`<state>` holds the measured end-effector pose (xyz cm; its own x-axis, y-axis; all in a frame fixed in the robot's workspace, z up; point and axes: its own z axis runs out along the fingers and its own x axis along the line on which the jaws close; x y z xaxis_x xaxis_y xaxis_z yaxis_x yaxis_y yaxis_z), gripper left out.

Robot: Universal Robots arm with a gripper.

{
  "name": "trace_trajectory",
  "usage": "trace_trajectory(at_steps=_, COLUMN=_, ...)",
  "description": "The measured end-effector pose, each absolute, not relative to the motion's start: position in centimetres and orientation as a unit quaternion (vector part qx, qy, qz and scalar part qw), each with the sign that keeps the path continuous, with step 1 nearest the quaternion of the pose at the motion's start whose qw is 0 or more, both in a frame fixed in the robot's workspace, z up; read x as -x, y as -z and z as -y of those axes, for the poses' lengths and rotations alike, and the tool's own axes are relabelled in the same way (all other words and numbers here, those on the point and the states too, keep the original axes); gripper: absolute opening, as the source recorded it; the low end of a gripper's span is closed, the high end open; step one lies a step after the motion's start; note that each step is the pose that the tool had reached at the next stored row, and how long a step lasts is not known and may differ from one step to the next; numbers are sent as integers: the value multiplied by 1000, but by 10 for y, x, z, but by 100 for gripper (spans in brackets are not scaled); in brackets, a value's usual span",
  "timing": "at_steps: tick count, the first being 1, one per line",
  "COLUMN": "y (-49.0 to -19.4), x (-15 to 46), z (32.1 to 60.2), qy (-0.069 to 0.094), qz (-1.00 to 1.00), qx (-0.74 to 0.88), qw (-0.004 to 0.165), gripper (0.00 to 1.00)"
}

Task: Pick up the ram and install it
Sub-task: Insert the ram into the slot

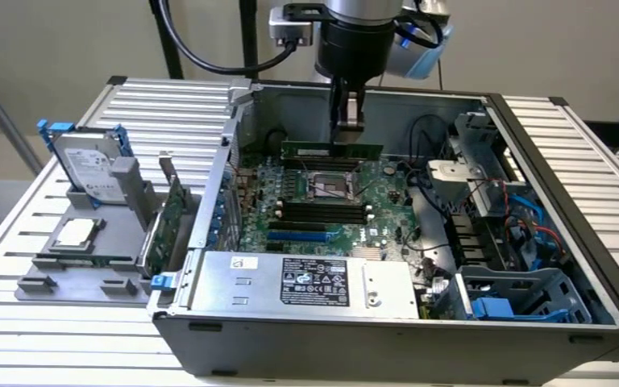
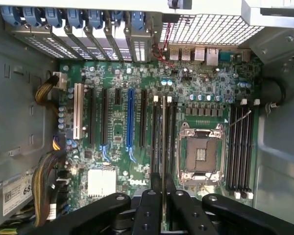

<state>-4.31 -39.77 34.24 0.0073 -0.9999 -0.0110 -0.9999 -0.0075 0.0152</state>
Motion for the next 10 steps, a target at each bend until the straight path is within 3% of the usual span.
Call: trace_trajectory(at_steps=10, y=-324, x=43, z=398, qy=9, qz=707, qx=-707, qw=2, gripper=0)
